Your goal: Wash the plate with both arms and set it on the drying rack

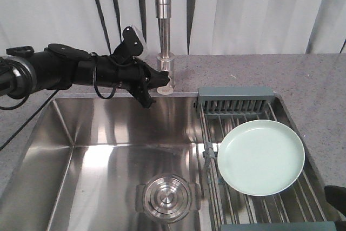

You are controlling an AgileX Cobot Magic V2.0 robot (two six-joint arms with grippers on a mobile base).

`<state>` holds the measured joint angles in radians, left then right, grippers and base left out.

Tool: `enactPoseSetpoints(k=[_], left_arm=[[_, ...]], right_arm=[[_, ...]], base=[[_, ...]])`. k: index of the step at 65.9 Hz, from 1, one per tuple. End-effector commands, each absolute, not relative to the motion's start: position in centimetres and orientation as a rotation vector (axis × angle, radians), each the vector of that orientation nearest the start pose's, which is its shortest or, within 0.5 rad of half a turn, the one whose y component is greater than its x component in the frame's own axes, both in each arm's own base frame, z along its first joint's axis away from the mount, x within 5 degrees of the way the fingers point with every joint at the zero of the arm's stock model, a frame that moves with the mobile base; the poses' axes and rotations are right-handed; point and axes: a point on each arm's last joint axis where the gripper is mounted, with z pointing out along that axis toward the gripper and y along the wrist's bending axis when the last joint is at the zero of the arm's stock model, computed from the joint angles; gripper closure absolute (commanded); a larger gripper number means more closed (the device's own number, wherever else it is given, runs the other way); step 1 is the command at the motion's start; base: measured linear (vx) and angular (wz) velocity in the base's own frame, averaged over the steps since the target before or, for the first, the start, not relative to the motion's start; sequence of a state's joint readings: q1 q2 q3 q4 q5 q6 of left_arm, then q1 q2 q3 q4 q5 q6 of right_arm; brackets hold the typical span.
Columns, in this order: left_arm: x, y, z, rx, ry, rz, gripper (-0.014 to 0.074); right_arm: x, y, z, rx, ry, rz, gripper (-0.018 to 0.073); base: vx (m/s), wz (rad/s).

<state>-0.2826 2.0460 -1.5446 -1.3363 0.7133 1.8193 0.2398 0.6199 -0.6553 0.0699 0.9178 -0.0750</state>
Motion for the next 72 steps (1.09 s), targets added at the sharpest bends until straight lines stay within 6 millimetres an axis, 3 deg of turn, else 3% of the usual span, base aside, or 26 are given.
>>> enactPoseSetpoints(k=[1,21,36,47,72], left_arm=[[43.0,-18.2,28.3,1.054,1.629,-0.508,0.0604],[43.3,-18.3,31.1,1.011,1.58,-0.514,0.0604],[41.3,-18.0,33.5,1.02,1.642,-0.586,0.0603],[39.8,-16.6,35.6,0.979,1.774,-0.501,0.0603],[36.9,-12.0,38.7,0.597,2.139,-0.186,0.0603]], right_arm=[[10.2,3.0,31.7,-0.347,2.273,0.164,0.0209],[10.1,3.0,31.6,-0.348,2.278,0.163,0.0209],[10.1,3.0,31.6,-0.348,2.279,0.163,0.0209],[10.1,3.0,31.6,-0.348,2.279,0.163,0.0209],[10.1,3.0,31.6,-0.348,2.279,0.163,0.0209]], base=[[0.0,0.0],[0.0,0.0],[0.0,0.0],[0.0,0.0],[0.0,0.0]])
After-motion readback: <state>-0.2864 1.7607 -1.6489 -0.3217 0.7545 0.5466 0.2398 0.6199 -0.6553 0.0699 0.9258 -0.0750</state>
